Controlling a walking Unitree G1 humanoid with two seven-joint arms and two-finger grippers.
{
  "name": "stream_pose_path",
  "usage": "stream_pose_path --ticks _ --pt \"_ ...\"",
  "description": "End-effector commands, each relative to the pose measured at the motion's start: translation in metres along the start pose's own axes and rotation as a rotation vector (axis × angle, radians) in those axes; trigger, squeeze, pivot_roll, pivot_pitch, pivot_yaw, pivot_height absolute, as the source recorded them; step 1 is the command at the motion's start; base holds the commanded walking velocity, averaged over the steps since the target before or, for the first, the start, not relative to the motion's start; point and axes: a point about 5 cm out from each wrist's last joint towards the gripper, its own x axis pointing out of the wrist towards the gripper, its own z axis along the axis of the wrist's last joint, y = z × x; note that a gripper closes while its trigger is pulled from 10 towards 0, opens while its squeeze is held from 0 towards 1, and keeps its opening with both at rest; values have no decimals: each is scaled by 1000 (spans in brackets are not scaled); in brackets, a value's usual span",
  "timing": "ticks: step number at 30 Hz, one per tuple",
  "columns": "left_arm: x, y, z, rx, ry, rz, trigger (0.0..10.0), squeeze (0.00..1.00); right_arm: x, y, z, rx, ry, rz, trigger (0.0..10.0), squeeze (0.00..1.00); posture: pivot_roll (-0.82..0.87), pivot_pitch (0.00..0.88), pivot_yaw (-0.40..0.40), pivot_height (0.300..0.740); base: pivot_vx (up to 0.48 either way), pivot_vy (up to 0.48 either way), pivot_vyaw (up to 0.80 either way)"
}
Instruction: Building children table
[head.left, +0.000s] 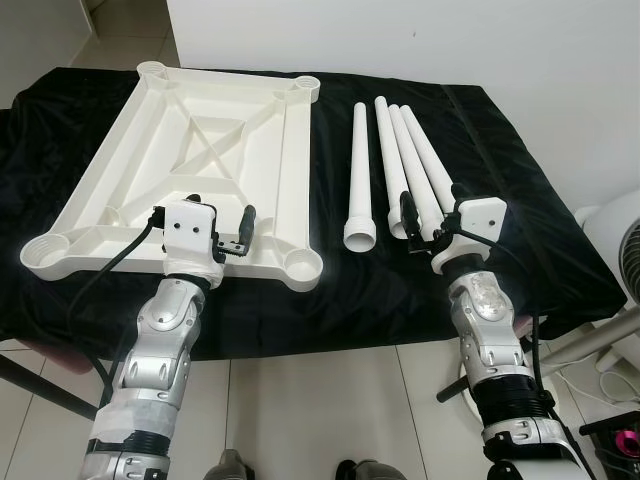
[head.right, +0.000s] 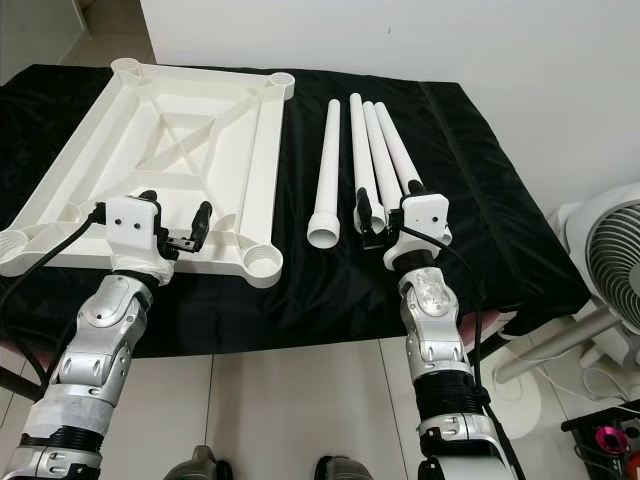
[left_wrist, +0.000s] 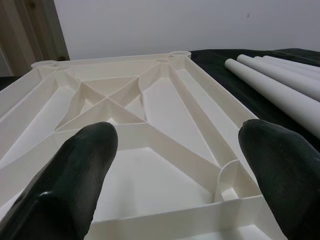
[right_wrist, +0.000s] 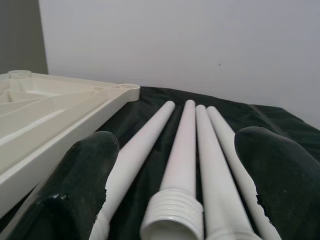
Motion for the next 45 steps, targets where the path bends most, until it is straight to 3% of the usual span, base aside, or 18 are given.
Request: stream_pose_path --ticks 1,9,13,18,26,33,38,45 --pt "0 1 2 -5 2 -19 10000 0 2 4 0 10 7 26 10000 0 82 59 -81 740 0 0 0" --pt "-1 3 9 -13 -1 -32 10000 0 16 11 8 21 -14 88 10000 0 102 72 -110 740 0 0 0" --pt "2 5 11 -66 -14 2 10000 0 20 -2 16 3 -37 68 10000 0 88 41 -104 740 0 0 0" --pt "7 -3 7 -72 -15 -30 10000 0 20 -3 7 39 -20 21 10000 0 83 10 -107 740 0 0 0" --pt "11 1 10 -81 -8 -42 10000 0 22 6 9 52 -32 38 10000 0 77 11 -95 740 0 0 0" --pt "6 -8 10 -89 -5 -50 10000 0 21 -2 5 42 -13 30 10000 0 108 32 -91 740 0 0 0" --pt "1 -9 4 -103 17 -49 10000 0 24 2 5 44 -20 18 10000 0 102 29 -80 740 0 0 0" --pt "6 -5 6 -97 18 -56 10000 0 18 0 3 30 -11 18 10000 0 86 47 -75 740 0 0 0"
